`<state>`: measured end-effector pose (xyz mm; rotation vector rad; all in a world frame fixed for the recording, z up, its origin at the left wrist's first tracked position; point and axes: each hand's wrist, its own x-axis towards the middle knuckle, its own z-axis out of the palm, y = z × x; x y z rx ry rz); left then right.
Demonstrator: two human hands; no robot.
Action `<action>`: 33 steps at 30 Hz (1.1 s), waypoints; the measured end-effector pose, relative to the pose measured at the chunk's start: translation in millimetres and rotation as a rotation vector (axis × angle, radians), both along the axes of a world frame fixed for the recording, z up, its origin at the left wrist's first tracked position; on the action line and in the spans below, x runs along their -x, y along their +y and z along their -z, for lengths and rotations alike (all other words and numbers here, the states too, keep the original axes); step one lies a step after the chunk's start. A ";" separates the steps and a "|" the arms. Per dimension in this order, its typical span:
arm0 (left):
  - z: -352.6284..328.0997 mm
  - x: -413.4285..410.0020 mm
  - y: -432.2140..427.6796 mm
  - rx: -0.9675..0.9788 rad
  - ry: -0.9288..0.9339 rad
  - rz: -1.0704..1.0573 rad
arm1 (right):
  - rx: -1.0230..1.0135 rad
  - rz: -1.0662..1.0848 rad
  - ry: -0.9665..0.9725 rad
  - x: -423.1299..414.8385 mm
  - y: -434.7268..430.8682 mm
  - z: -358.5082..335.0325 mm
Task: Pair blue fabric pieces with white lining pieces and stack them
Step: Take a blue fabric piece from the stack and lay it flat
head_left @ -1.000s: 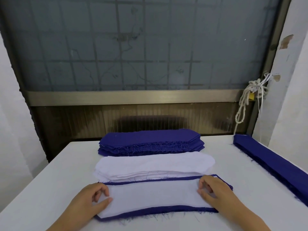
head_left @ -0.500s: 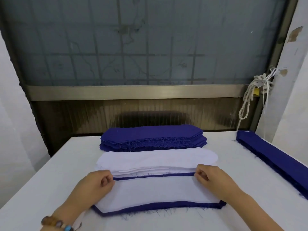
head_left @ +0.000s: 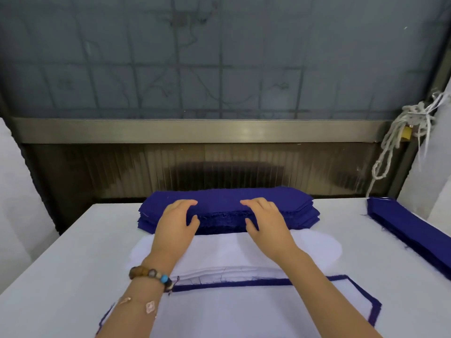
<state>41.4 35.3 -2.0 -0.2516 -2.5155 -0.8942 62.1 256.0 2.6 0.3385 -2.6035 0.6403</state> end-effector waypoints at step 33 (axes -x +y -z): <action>26.9 63.1 -13.3 -0.358 -0.101 -0.648 | -0.010 0.252 -0.019 72.0 -46.7 21.9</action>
